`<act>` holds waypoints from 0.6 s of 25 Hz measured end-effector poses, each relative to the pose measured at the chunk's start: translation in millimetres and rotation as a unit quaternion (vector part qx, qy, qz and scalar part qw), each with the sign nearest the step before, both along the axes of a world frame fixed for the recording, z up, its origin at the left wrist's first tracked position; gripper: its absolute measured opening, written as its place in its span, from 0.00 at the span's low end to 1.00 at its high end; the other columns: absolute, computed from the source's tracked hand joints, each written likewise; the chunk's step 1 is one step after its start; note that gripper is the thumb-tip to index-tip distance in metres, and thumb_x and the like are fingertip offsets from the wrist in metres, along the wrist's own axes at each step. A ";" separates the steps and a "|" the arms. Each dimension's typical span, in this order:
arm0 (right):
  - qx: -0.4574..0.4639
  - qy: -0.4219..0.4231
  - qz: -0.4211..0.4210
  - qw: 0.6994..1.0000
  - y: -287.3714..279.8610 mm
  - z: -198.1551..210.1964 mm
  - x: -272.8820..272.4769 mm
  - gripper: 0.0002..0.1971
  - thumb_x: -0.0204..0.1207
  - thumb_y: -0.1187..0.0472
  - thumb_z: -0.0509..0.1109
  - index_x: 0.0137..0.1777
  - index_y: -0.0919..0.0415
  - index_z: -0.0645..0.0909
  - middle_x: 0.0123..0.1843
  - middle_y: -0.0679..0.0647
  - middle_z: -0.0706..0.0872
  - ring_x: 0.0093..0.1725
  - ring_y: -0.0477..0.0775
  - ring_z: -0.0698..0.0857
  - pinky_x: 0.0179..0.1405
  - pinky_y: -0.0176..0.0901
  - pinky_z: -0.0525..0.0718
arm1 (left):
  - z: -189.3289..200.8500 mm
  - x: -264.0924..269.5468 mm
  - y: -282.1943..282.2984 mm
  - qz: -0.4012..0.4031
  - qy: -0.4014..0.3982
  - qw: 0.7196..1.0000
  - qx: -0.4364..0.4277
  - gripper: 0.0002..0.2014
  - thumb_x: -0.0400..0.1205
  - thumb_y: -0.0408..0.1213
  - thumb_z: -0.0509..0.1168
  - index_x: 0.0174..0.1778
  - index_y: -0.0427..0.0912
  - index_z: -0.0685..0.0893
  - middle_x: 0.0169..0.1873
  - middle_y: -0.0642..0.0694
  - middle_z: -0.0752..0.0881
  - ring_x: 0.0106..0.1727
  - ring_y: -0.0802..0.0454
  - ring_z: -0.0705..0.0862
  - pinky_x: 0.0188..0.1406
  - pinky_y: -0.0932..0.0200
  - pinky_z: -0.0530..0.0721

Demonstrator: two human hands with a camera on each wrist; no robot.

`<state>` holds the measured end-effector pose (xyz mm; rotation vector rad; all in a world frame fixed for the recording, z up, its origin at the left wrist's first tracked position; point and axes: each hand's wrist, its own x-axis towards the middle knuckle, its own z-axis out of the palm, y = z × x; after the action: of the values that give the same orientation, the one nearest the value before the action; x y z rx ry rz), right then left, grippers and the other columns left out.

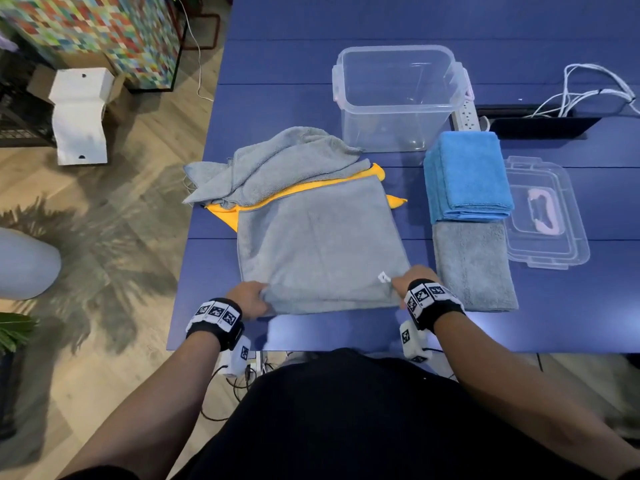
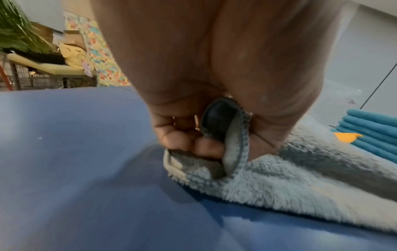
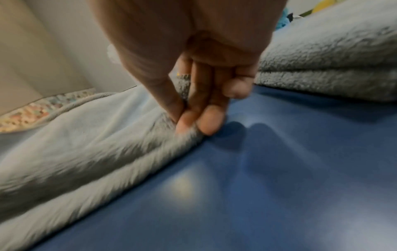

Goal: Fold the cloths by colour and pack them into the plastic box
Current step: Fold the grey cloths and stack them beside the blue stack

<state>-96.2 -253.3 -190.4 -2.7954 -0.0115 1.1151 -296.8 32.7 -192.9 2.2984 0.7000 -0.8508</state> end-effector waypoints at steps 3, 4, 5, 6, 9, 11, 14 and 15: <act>-0.062 0.086 0.022 0.994 -11.2 6.9 -3.9 0.13 0.75 0.52 0.69 0.42 0.64 0.79 0.45 0.59 0.86 0.43 0.60 0.85 0.39 0.42 0.81 | 5.3 -3.5 0.4 -0.061 0.085 0.994 -0.016 0.16 0.72 0.46 0.65 0.53 0.48 0.87 0.44 0.45 0.88 0.44 0.47 0.84 0.44 0.59 0.81; -0.059 0.077 0.005 0.995 -12.8 12.4 -4.3 0.14 0.74 0.51 0.70 0.47 0.64 0.79 0.44 0.58 0.82 0.43 0.60 0.84 0.39 0.42 0.78 | 8.7 -3.6 2.3 -0.047 0.101 0.992 -0.052 0.12 0.69 0.47 0.65 0.43 0.47 0.87 0.36 0.47 0.87 0.39 0.48 0.84 0.40 0.60 0.80; -0.047 0.062 -0.009 0.997 -11.3 16.3 -1.7 0.16 0.73 0.50 0.70 0.50 0.64 0.78 0.44 0.57 0.80 0.44 0.60 0.83 0.39 0.42 0.77 | 11.9 -2.7 5.9 -0.017 0.098 0.990 -0.096 0.09 0.66 0.46 0.64 0.36 0.47 0.85 0.32 0.48 0.85 0.35 0.49 0.82 0.39 0.58 0.78; -0.019 0.038 -0.030 0.999 -9.4 20.5 1.8 0.17 0.72 0.49 0.69 0.49 0.64 0.77 0.44 0.57 0.79 0.45 0.61 0.83 0.40 0.42 0.76 | 11.8 -1.8 11.7 0.031 0.064 0.988 -0.135 0.09 0.64 0.45 0.65 0.33 0.46 0.83 0.30 0.49 0.84 0.34 0.48 0.81 0.40 0.57 0.77; 0.140 -0.082 -0.124 0.979 3.9 33.5 18.5 0.17 0.71 0.48 0.64 0.32 0.62 0.76 0.39 0.61 0.81 0.38 0.63 0.79 0.36 0.44 0.72 | 7.5 5.9 26.8 0.264 -0.161 0.941 -0.138 0.07 0.65 0.43 0.68 0.35 0.46 0.80 0.32 0.46 0.84 0.37 0.46 0.82 0.41 0.53 0.78; 0.233 -0.159 -0.150 0.947 14.9 34.2 28.2 0.17 0.75 0.50 0.63 0.33 0.62 0.80 0.44 0.62 0.80 0.45 0.63 0.80 0.41 0.42 0.70 | 3.6 10.5 28.8 0.388 -0.251 0.882 -0.096 0.07 0.74 0.39 0.70 0.37 0.49 0.76 0.34 0.45 0.81 0.37 0.47 0.80 0.40 0.52 0.77; 0.304 -0.103 -0.110 0.941 28.6 23.2 27.5 0.16 0.80 0.54 0.66 0.59 0.66 0.81 0.61 0.60 0.79 0.59 0.57 0.80 0.53 0.39 0.71 | -6.1 12.2 17.9 0.485 -0.239 0.834 -0.112 0.10 0.79 0.37 0.70 0.49 0.49 0.74 0.43 0.45 0.81 0.45 0.45 0.81 0.46 0.50 0.81; 0.287 -0.075 -0.076 0.952 29.6 17.2 23.8 0.16 0.80 0.55 0.67 0.63 0.64 0.79 0.61 0.59 0.81 0.60 0.56 0.80 0.56 0.42 0.73 | -13.1 10.6 16.1 0.489 -0.211 0.840 -0.107 0.12 0.79 0.36 0.70 0.52 0.48 0.74 0.47 0.45 0.82 0.49 0.44 0.82 0.49 0.49 0.82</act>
<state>-72.4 -223.7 -173.3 -2.3020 -0.1144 0.7129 -286.2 48.8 -206.1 1.4969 1.2934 0.0670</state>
